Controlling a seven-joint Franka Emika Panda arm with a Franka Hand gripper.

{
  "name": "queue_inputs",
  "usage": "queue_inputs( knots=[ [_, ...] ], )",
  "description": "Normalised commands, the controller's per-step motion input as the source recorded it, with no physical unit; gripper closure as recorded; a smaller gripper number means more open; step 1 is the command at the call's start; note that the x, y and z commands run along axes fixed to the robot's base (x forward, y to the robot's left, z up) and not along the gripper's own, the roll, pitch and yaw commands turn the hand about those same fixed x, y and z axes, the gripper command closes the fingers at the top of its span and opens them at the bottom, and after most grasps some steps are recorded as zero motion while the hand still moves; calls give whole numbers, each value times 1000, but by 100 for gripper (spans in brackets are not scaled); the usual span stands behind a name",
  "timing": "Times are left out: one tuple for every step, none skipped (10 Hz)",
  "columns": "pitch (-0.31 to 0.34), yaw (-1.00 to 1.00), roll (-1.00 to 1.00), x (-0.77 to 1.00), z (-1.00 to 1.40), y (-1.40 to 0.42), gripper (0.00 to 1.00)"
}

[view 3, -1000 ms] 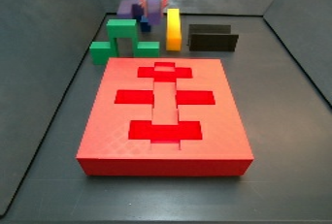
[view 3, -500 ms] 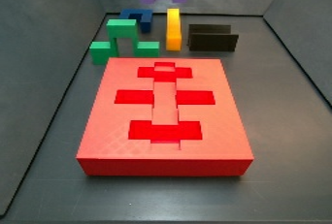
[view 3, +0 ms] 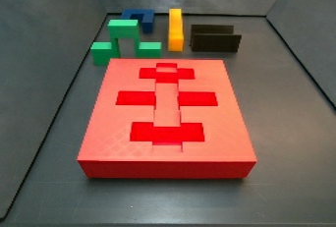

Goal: Pick up the purple object. Move up. Place the purple object on the fixture. Regrasp the purple object. Move to above the board. Insert the purple object.
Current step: Place the purple object on the fixture.

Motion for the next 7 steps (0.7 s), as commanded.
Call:
queue_inputs(
  knots=[
    [49,-294,-194,894,-194,9,100],
    [31,-263,-266,903,-234,100,100],
    [0,-243,-354,909,-203,111,100],
    [0,-77,-434,923,-120,69,100],
    [20,0,-500,960,0,31,100],
    [11,0,-511,966,0,40,100],
    [86,0,-437,1000,-6,17,100]
  ],
)
